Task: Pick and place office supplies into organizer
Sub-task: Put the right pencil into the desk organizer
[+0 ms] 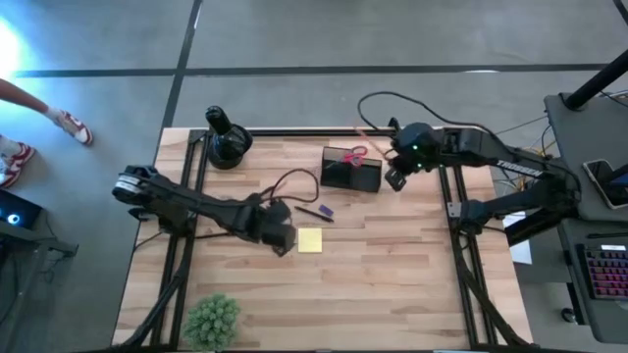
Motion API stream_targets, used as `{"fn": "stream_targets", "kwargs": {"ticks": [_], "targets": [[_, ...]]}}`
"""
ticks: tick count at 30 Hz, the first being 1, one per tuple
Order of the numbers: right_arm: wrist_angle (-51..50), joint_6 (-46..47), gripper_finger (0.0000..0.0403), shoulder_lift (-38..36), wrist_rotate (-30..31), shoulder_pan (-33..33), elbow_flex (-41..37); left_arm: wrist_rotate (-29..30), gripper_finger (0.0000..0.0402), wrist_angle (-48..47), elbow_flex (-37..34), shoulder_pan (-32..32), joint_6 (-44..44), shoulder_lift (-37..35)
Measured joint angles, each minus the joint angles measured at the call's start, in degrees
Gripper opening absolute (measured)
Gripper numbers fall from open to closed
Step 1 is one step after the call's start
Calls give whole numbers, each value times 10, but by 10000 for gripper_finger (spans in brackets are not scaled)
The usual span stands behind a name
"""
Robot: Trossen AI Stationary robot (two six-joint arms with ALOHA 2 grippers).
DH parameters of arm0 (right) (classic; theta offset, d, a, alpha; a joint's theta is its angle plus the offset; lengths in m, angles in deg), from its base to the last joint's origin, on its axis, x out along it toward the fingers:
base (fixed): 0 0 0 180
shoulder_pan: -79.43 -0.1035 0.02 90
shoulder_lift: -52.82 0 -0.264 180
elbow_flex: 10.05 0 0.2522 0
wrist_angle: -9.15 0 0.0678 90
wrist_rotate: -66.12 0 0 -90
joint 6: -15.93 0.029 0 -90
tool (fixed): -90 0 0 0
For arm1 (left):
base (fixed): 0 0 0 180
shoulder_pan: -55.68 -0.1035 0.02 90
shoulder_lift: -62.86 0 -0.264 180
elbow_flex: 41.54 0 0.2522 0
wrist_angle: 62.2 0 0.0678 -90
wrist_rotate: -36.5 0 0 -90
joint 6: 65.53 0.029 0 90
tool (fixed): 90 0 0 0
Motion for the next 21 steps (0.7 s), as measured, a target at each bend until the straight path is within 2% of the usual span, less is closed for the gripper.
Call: {"fn": "stream_targets", "kwargs": {"ticks": [3,7,10,13,15,21], "targets": [[-22,-101,18,8,129,-23,31,-15,0,-86,0,15,-8,0],[-1,-357,18,35,309,-64,43,-27,0,-186,-2,31,-53,0],[37,-553,18,62,408,-76,38,-34,0,-227,-3,40,-58,0],[38,-702,18,102,480,-70,31,-52,0,-239,-4,46,-59,0],[17,-759,18,125,518,-62,30,-65,0,-238,-4,49,-61,0],[-24,-742,18,167,542,-58,31,-74,0,-237,-4,69,-106,1]]}}
